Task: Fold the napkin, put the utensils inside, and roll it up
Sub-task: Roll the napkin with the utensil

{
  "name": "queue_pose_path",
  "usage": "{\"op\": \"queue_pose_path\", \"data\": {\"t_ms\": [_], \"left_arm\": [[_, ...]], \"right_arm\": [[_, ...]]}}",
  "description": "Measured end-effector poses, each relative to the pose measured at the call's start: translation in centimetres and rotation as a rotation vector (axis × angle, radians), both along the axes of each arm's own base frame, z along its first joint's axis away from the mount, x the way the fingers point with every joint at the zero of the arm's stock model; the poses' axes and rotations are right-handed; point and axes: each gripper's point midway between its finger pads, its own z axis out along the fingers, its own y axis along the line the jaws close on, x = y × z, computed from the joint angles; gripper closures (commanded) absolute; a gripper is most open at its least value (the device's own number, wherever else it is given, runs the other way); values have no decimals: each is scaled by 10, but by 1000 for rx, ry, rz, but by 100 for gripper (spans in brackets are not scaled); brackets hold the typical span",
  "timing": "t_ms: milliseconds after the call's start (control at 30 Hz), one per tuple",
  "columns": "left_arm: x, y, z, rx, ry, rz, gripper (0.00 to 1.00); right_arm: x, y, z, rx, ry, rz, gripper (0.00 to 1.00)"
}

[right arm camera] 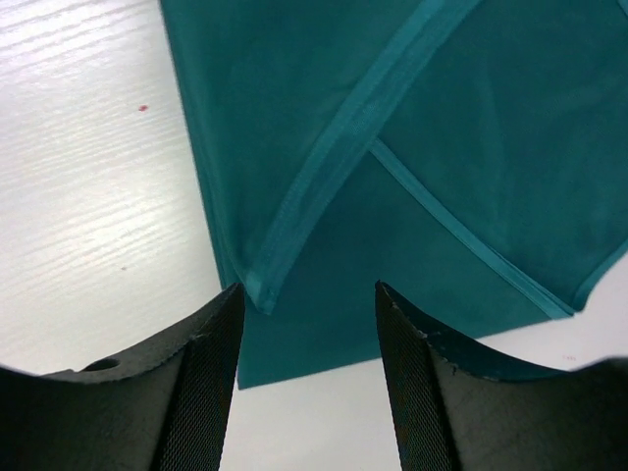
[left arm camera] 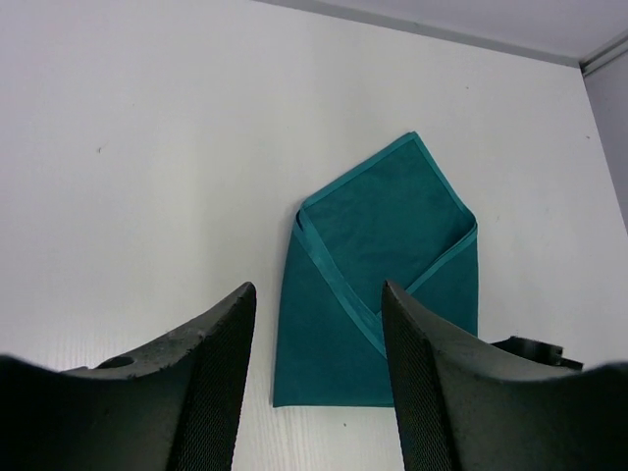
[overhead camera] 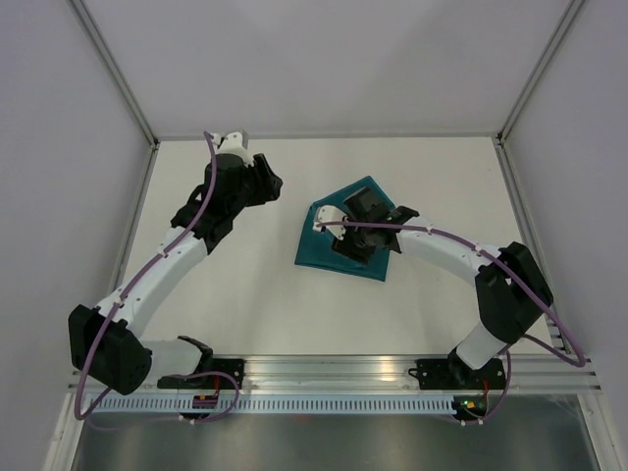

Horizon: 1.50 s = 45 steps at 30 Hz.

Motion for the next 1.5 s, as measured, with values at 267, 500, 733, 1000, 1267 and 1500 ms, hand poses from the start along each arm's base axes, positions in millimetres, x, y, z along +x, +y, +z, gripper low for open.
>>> {"op": "queue_pose_path", "data": {"t_ms": [267, 500, 733, 1000, 1267, 1500], "left_arm": [[-9, 5, 12, 14, -15, -10, 39], [-13, 8, 15, 30, -22, -18, 39], [-16, 7, 8, 48, -11, -35, 39], [-18, 4, 0, 64, 0, -68, 38], [-21, 0, -11, 77, 19, -108, 39], [-22, -4, -15, 80, 18, -136, 38]], "right_arm": [[-27, 41, -25, -38, 3, 131, 38], [-26, 40, -54, -82, -2, 130, 38], [-17, 36, -67, -109, -41, 119, 39], [-9, 36, -68, -101, -76, 126, 41], [-3, 30, -69, -89, -69, 143, 45], [-7, 32, -72, -87, -54, 183, 58]]}}
